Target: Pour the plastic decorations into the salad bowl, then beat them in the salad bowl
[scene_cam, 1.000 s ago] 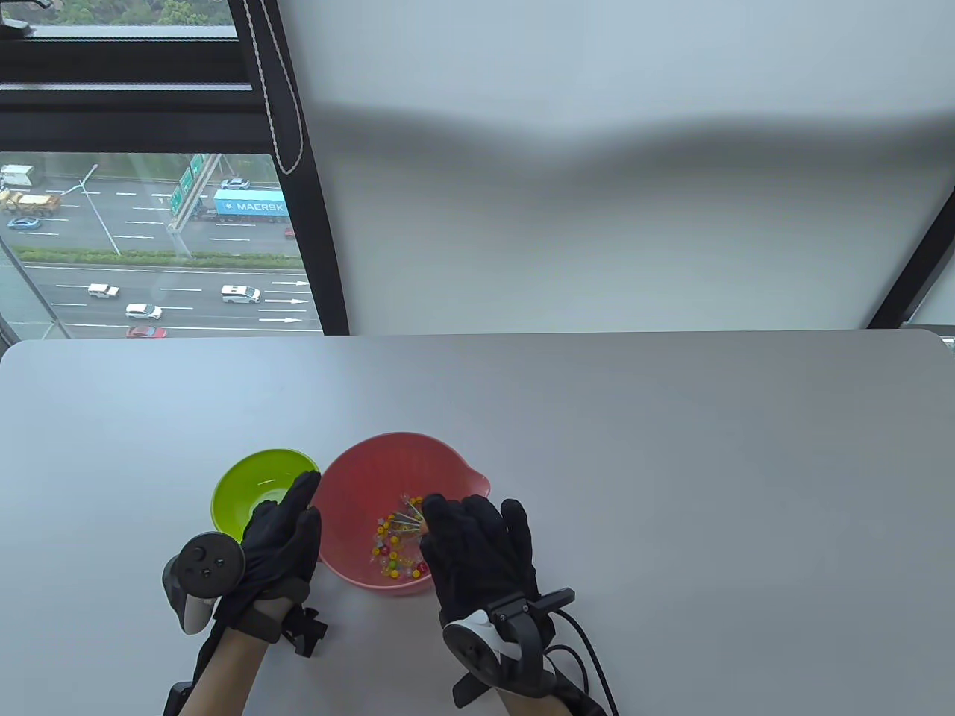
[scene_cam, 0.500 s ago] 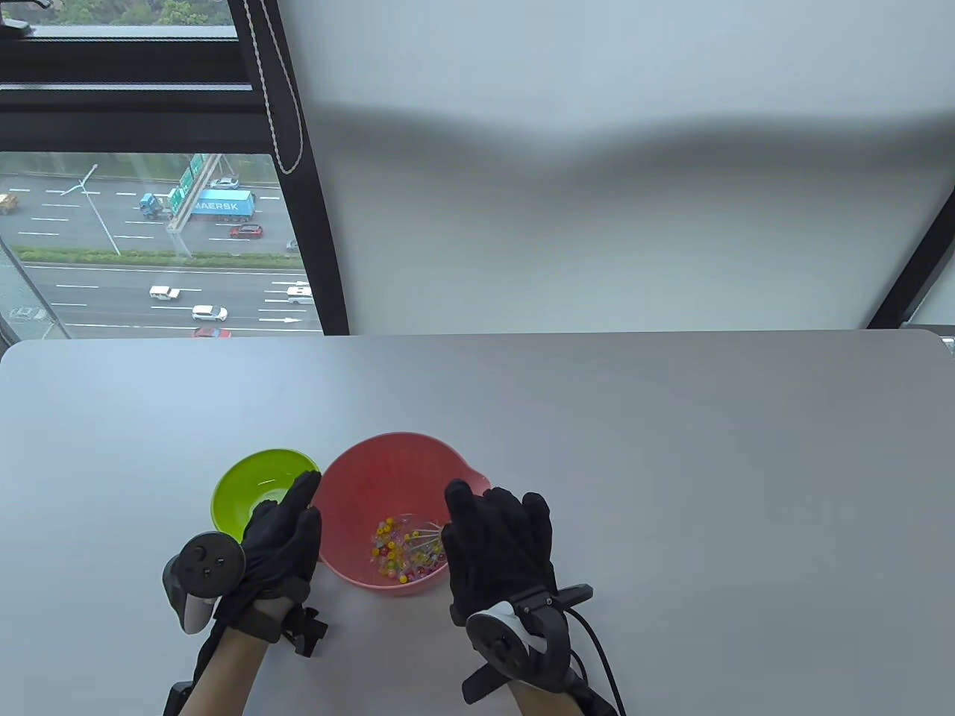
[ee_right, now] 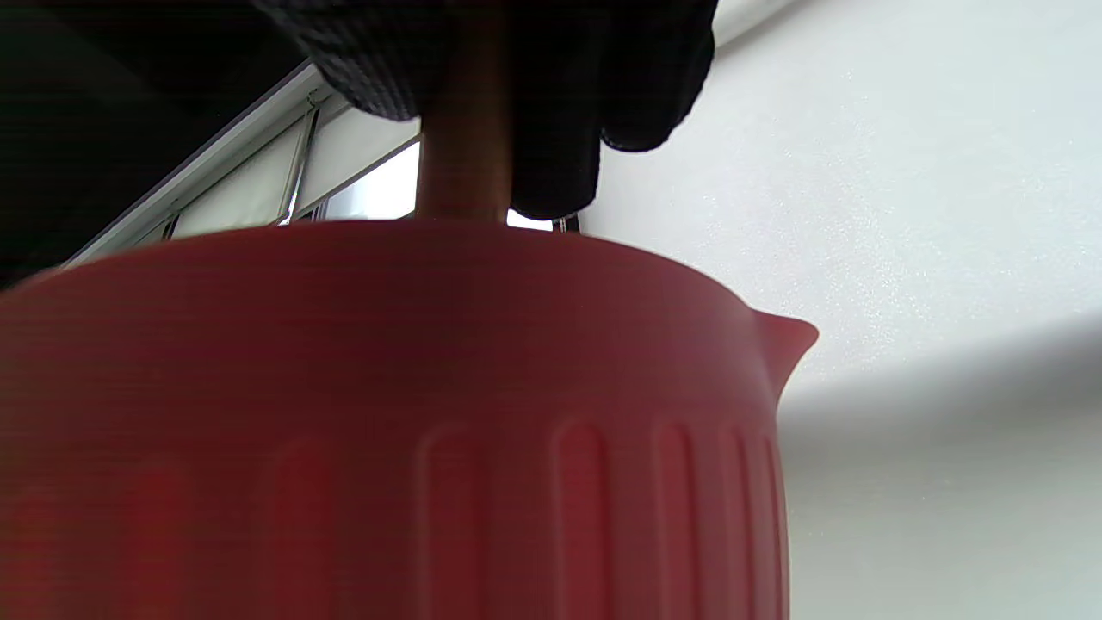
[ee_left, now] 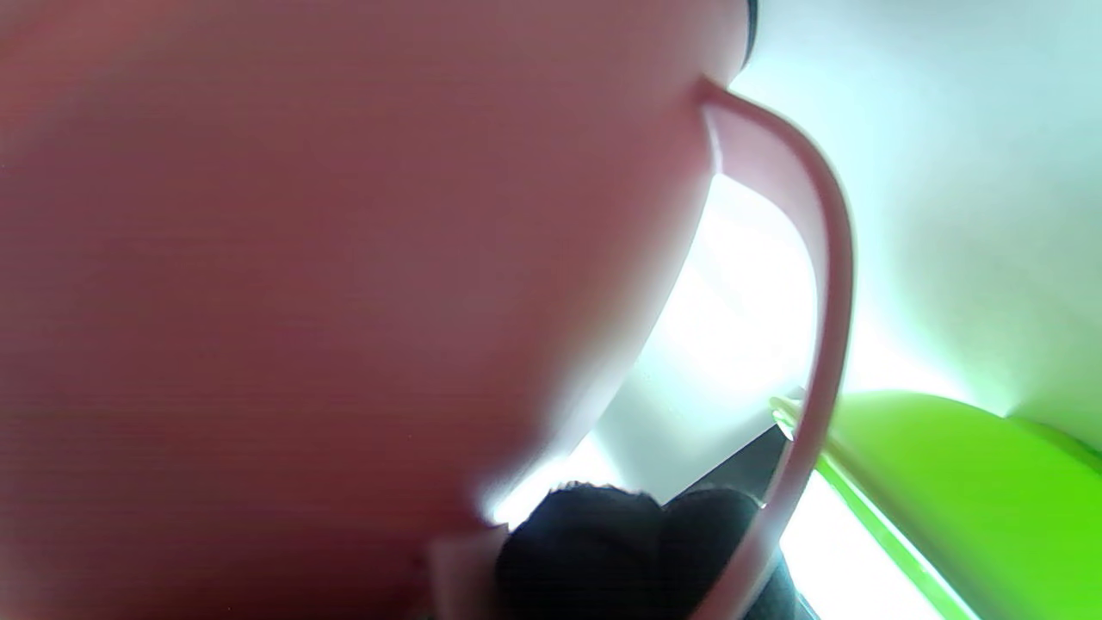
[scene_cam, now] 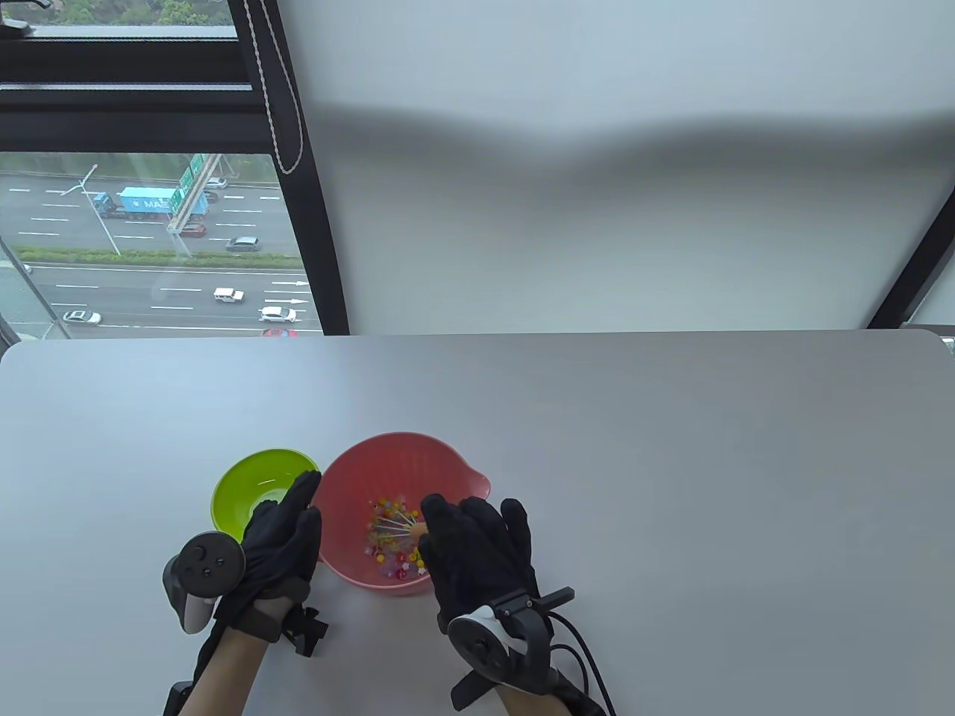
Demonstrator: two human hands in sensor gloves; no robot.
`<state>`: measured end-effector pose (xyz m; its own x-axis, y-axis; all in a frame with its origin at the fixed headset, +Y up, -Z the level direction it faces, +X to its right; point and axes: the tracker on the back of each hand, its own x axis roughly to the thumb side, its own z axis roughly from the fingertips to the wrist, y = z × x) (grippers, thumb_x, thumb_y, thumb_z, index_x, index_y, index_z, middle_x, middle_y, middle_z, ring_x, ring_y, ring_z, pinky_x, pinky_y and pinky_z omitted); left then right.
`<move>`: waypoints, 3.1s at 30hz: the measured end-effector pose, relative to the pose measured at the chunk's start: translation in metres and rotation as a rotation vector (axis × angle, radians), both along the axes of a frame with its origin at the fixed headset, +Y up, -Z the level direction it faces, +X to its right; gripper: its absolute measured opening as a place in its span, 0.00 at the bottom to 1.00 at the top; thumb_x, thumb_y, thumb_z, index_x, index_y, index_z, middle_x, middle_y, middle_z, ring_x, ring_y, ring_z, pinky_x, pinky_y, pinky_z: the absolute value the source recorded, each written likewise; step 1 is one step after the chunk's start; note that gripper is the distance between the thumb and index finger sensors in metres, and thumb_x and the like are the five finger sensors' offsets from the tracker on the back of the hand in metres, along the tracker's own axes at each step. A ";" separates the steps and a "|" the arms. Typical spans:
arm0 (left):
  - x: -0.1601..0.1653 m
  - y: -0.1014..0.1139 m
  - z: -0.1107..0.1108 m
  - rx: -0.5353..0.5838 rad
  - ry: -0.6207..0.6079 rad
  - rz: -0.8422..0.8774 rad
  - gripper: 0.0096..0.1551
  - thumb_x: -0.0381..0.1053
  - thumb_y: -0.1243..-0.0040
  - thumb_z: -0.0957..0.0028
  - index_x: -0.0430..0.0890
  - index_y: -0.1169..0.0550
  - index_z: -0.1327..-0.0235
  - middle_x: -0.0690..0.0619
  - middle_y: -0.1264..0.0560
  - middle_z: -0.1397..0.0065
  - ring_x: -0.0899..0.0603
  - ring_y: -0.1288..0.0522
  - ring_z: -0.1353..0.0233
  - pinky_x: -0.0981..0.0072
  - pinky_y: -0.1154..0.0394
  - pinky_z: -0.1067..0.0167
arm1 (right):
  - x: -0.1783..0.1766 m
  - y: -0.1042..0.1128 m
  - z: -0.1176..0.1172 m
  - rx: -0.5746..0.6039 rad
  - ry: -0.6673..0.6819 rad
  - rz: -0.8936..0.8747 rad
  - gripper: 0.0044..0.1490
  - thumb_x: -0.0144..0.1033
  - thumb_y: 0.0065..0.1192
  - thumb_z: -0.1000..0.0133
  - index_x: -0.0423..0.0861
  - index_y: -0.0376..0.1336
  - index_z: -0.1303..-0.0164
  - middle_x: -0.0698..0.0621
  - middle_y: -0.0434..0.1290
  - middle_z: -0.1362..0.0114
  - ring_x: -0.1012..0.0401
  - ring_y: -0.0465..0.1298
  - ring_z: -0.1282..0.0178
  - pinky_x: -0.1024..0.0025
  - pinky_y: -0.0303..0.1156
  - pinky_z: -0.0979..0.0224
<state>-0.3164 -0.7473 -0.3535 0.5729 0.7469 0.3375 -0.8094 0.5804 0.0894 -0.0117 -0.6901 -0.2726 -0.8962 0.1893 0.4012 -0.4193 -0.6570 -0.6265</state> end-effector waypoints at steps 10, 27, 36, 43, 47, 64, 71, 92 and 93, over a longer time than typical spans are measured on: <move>0.000 0.000 0.000 0.000 -0.001 -0.001 0.37 0.67 0.59 0.38 0.51 0.37 0.18 0.49 0.24 0.45 0.35 0.31 0.35 0.34 0.54 0.24 | 0.005 0.005 0.001 0.052 -0.038 0.067 0.35 0.56 0.56 0.35 0.62 0.50 0.18 0.62 0.73 0.29 0.57 0.66 0.23 0.49 0.44 0.15; 0.000 0.000 -0.001 0.000 -0.002 -0.001 0.37 0.67 0.59 0.38 0.51 0.37 0.18 0.49 0.24 0.45 0.35 0.31 0.36 0.34 0.54 0.24 | 0.020 0.013 -0.001 -0.002 -0.005 -0.096 0.35 0.57 0.51 0.34 0.60 0.51 0.17 0.61 0.75 0.34 0.56 0.67 0.26 0.48 0.48 0.15; 0.000 0.001 0.000 0.000 -0.002 -0.001 0.37 0.67 0.59 0.38 0.51 0.37 0.18 0.49 0.24 0.45 0.35 0.31 0.36 0.34 0.54 0.24 | 0.005 0.007 0.001 -0.023 0.027 -0.046 0.34 0.58 0.54 0.35 0.61 0.52 0.18 0.63 0.75 0.32 0.58 0.67 0.25 0.48 0.49 0.15; 0.000 0.001 -0.001 0.000 -0.002 0.000 0.37 0.67 0.59 0.38 0.51 0.37 0.18 0.49 0.24 0.45 0.35 0.31 0.36 0.34 0.54 0.24 | 0.001 0.003 0.001 0.009 -0.001 0.028 0.34 0.57 0.54 0.35 0.62 0.52 0.19 0.63 0.73 0.29 0.58 0.66 0.24 0.48 0.48 0.15; 0.000 0.001 0.000 -0.001 -0.003 0.001 0.37 0.67 0.59 0.38 0.51 0.37 0.18 0.49 0.24 0.45 0.35 0.31 0.36 0.34 0.54 0.24 | 0.004 0.004 0.001 0.035 -0.024 0.055 0.34 0.56 0.54 0.35 0.62 0.52 0.19 0.62 0.73 0.29 0.57 0.66 0.23 0.48 0.47 0.15; 0.001 0.001 0.000 0.002 -0.002 0.000 0.37 0.67 0.59 0.38 0.51 0.37 0.18 0.49 0.24 0.45 0.35 0.31 0.36 0.34 0.54 0.24 | 0.019 0.017 0.002 0.062 -0.051 -0.010 0.34 0.56 0.50 0.34 0.61 0.51 0.18 0.61 0.74 0.34 0.56 0.66 0.25 0.48 0.45 0.15; 0.001 0.001 0.000 0.001 -0.003 -0.001 0.37 0.67 0.59 0.38 0.52 0.37 0.18 0.49 0.24 0.45 0.35 0.31 0.36 0.34 0.54 0.24 | 0.015 0.014 0.000 -0.017 0.008 -0.083 0.34 0.57 0.49 0.34 0.60 0.51 0.18 0.62 0.74 0.36 0.56 0.67 0.26 0.48 0.45 0.15; 0.000 0.001 0.000 0.002 -0.002 -0.002 0.37 0.67 0.59 0.38 0.51 0.37 0.18 0.49 0.24 0.45 0.35 0.31 0.36 0.34 0.54 0.24 | -0.006 0.002 0.000 0.007 -0.037 0.073 0.40 0.54 0.57 0.35 0.65 0.44 0.16 0.61 0.67 0.27 0.54 0.62 0.22 0.47 0.43 0.16; 0.001 0.001 0.000 0.001 -0.003 -0.002 0.37 0.67 0.59 0.38 0.51 0.38 0.18 0.49 0.24 0.45 0.35 0.31 0.36 0.34 0.54 0.24 | -0.004 0.002 0.000 0.006 -0.038 0.065 0.39 0.54 0.56 0.35 0.64 0.44 0.16 0.61 0.67 0.27 0.54 0.62 0.22 0.47 0.42 0.16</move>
